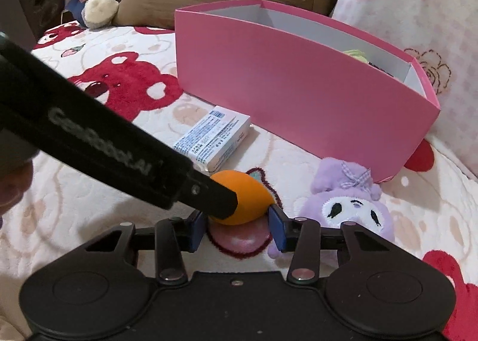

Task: Organize objects
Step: 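Close the left tool on the orange sponge and lift it, then carry the orange sponge with the left tool into the pink box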

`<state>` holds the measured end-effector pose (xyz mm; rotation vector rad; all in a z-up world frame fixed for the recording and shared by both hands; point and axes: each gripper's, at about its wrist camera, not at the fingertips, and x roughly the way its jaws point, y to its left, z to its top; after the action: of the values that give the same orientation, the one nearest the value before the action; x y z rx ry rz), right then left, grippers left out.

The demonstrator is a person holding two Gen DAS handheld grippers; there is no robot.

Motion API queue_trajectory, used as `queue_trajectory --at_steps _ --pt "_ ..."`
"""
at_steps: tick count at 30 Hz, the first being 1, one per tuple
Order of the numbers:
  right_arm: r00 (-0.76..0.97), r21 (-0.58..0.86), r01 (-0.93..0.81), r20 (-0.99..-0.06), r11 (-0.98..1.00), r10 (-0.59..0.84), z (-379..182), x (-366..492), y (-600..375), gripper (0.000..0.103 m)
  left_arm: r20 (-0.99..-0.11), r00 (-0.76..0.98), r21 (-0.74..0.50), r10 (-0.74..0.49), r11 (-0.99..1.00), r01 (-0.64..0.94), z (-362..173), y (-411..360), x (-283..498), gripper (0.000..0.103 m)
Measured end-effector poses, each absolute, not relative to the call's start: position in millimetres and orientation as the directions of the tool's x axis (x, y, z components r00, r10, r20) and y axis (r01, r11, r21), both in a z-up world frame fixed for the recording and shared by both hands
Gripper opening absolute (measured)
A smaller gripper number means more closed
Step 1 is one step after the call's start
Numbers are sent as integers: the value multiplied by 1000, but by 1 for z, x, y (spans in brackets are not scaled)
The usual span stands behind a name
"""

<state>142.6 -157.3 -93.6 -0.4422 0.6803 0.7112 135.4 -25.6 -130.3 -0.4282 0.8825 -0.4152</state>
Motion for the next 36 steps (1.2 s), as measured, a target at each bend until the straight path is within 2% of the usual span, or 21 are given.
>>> queue_trajectory --at_steps 13,36 --pt "576 -168 -712 -695 682 430 -71 129 -163 48 -640 534 -525 -552 822 220 -115 -30 121 28" --pt "657 -251 -692 -607 677 447 13 101 -165 48 -563 573 -505 -596 796 333 -31 -15 98 28"
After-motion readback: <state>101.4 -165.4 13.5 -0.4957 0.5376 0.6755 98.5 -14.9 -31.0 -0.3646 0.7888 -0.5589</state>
